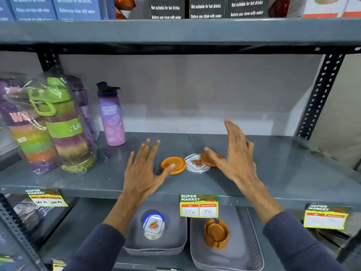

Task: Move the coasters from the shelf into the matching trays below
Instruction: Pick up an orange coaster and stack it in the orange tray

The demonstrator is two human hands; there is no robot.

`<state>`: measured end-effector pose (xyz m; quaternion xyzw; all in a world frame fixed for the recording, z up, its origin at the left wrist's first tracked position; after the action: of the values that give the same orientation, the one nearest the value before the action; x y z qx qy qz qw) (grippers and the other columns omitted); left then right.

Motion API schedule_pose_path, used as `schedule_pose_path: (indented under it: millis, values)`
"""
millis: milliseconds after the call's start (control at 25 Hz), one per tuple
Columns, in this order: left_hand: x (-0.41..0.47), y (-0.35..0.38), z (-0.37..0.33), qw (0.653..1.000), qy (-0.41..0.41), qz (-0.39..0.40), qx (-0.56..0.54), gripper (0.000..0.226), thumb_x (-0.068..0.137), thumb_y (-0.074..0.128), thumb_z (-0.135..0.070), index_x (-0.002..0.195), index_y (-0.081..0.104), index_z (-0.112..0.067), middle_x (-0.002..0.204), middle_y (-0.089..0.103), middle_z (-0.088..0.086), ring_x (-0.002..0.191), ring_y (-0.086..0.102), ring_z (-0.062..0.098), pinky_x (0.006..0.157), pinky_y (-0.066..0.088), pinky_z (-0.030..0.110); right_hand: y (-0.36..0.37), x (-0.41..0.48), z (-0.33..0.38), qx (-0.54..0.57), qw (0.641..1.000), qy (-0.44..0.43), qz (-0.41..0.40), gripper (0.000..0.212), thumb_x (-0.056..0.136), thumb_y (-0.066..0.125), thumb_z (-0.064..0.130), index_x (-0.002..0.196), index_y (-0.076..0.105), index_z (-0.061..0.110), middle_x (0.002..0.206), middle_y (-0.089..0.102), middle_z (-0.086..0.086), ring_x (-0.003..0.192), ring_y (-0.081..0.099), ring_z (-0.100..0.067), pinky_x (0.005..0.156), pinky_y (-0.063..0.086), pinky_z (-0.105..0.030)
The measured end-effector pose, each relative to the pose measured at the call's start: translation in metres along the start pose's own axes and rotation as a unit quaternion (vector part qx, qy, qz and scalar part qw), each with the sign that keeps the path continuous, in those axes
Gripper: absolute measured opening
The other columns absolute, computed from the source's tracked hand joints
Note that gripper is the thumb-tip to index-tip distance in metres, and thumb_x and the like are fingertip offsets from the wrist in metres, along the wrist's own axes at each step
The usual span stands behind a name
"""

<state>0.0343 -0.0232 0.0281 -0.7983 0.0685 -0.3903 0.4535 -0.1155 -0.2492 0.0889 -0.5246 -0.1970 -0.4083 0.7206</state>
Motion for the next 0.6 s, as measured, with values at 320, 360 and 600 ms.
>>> schedule_pose_path:
  millis: [320,360,600]
  values:
    - [0.005,0.032,0.020,0.975,-0.059,0.215,0.024,0.146,0.048,0.023,-0.110,0.162,0.020,-0.019,0.172,0.015,-0.006,0.158,0.010,0.011,0.128,0.005,0.041,0.049,0.001,-0.038,-0.059,0.984,0.093,0.137,0.114,0.075,0.067,0.076,0.160,0.007,0.030,0.144,0.057,-0.010,0.149,0.028,-0.031,0.108,0.023,-0.053]
    - [0.005,0.032,0.021,0.974,-0.061,0.216,0.027,0.147,0.048,0.023,-0.111,0.162,0.020,-0.019,0.172,0.015,-0.006,0.158,0.010,0.011,0.128,0.005,0.041,0.053,0.000,-0.040,-0.059,0.983,0.096,0.144,0.112,0.077,0.067,0.075,0.160,0.006,0.031,0.138,0.062,-0.010,0.149,0.029,-0.032,0.109,0.022,-0.054]
    - [0.005,0.033,0.023,0.972,-0.058,0.224,0.029,0.145,0.049,0.023,-0.111,0.163,0.019,-0.021,0.172,0.014,-0.006,0.158,0.008,0.011,0.128,0.005,0.040,0.063,0.001,-0.048,0.000,0.982,0.120,0.145,0.099,0.075,0.073,0.067,0.150,0.017,0.036,0.127,0.064,-0.012,0.137,0.035,-0.032,0.109,0.024,-0.054]
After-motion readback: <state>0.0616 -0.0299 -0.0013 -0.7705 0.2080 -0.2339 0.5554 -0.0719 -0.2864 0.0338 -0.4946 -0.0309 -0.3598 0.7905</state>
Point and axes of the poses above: each hand's wrist, its own x-axis towards the middle knuckle, its own y-axis out of the palm, z = x × y, the point moved 5 cm from there along x, towards the middle knuckle
